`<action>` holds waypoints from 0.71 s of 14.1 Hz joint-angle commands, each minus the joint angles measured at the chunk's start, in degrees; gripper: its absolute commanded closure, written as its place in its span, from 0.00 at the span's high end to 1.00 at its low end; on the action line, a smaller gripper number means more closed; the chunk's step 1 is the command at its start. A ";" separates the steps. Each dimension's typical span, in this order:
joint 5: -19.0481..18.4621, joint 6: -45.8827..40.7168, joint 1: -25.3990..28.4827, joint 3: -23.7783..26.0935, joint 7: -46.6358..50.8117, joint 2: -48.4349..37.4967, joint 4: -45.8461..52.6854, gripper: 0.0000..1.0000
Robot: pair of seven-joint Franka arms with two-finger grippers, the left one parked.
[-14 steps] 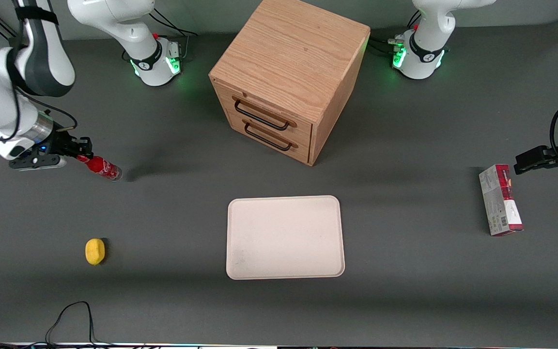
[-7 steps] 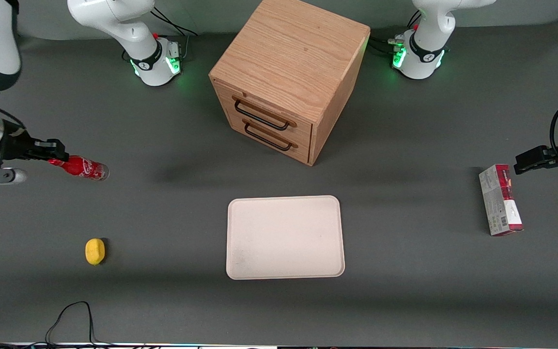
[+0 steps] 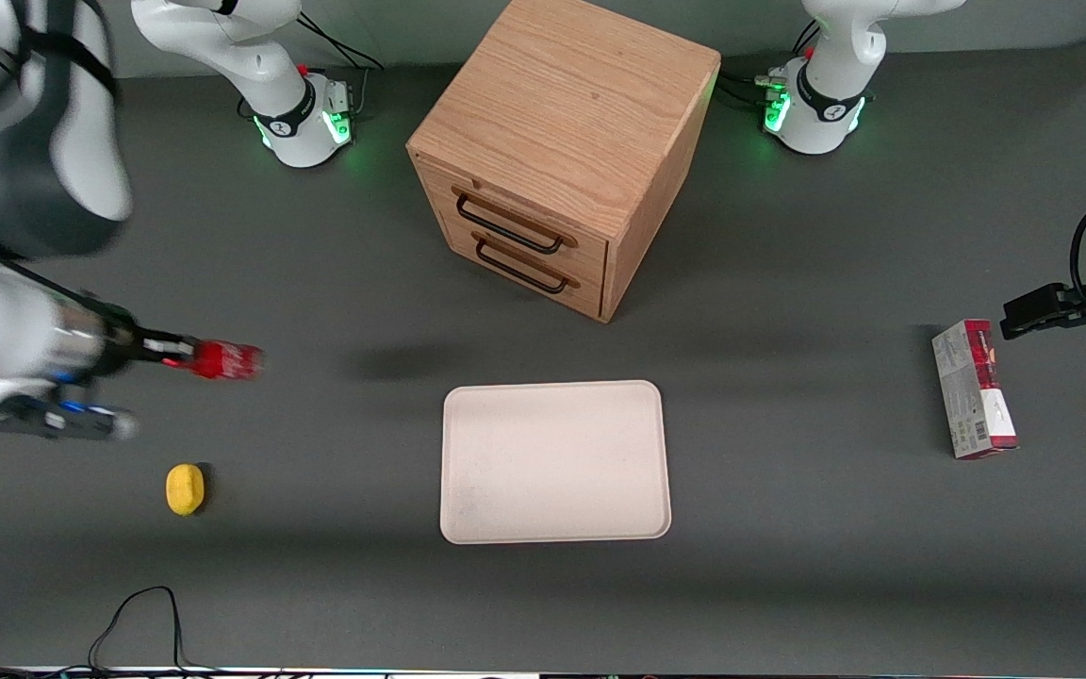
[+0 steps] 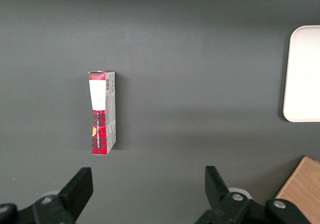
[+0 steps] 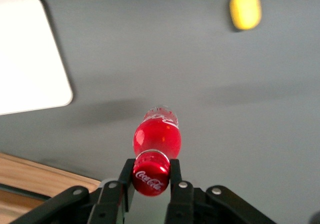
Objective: Place coke bottle on tray
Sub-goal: 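Lift the bottle and carry it to the white tray's corner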
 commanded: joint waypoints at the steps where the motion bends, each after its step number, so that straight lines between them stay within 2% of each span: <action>1: 1.17 3.61 -0.15 6.54 12.47 7.22 9.30 0.00; 3: 0.91 10.73 0.02 11.12 18.72 10.55 9.56 0.00; 4: 0.73 14.59 1.24 11.75 21.54 12.22 9.57 0.00; 6: -0.23 20.76 4.14 11.23 25.68 16.00 9.65 0.00; 10: -3.75 28.94 6.09 11.31 31.13 20.32 9.65 0.00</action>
